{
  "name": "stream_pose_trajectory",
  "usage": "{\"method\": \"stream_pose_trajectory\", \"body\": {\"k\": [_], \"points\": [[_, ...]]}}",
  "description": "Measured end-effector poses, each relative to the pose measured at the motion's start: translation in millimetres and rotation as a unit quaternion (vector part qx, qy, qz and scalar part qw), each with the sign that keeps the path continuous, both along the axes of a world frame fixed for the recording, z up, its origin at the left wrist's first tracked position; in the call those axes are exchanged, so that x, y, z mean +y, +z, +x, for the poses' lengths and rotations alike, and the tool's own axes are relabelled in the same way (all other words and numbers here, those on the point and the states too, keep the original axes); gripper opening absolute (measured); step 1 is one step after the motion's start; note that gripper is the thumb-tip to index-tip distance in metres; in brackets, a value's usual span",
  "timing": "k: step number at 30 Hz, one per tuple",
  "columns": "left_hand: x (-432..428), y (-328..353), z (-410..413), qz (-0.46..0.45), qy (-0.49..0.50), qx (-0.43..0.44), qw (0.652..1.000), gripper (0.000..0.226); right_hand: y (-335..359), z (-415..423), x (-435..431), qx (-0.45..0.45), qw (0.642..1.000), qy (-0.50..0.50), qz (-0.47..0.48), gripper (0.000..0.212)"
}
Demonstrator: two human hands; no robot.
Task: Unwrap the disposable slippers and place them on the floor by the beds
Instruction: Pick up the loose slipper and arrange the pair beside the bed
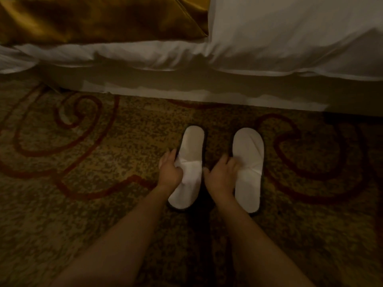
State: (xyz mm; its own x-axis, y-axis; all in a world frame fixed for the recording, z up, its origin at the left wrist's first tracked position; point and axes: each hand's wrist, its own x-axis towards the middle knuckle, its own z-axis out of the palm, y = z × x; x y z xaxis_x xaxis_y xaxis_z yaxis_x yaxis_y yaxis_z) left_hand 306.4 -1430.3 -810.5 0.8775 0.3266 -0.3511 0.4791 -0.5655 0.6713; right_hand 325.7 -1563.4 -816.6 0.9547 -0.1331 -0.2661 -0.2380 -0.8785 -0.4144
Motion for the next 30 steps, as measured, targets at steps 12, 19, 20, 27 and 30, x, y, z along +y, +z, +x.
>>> {"method": "stream_pose_trajectory", "body": {"k": [12,19,20,27,30], "points": [[-24.5,14.1,6.8,-0.038,-0.048,-0.068,0.996,0.056,-11.6,0.9,-63.3,-0.009,0.996,-0.044,-0.071,0.099],[-21.0,22.3,24.2,-0.122,-0.007,-0.089,0.988,0.057,-2.7,9.8,-64.7,-0.064,0.986,0.154,0.019,0.109],[-19.3,24.4,27.4,-0.138,0.003,-0.099,0.985,0.056,-1.2,10.6,-66.3,-0.061,0.98,0.187,0.021,0.11],[-0.2,28.9,32.3,-0.123,0.048,-0.064,0.989,0.053,8.7,16.9,-80.7,-0.026,0.937,0.347,-0.027,0.11],[-7.7,32.4,32.3,-0.122,-0.045,-0.023,0.991,0.033,10.5,21.3,-85.8,-0.053,0.953,0.293,-0.049,0.096]]}}
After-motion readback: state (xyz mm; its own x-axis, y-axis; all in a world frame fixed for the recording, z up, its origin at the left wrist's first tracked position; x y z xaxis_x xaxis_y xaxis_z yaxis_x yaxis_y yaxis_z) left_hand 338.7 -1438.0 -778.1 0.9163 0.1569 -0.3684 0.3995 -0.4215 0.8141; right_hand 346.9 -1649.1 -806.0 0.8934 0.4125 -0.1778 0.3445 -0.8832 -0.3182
